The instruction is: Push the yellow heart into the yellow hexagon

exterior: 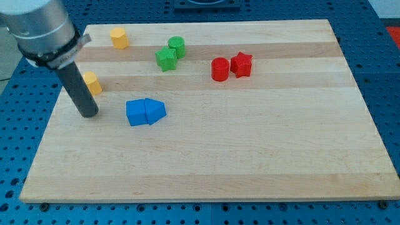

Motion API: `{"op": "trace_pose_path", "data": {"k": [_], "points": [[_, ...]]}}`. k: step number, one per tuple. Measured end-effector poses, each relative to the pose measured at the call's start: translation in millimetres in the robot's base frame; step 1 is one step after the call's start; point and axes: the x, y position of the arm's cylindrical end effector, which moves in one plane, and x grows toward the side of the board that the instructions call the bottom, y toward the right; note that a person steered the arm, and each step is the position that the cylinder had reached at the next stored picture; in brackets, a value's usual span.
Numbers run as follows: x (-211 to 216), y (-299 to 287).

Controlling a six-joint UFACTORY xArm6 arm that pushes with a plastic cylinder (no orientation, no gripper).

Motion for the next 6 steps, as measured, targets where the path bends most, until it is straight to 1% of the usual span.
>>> {"op": "trace_pose_path", "data": {"k": [1, 2, 3, 4, 5, 6], "points": [[-46, -3], [-83, -3], [-90, -3], [-56, -29], [-67, -73], [-94, -51]]}}
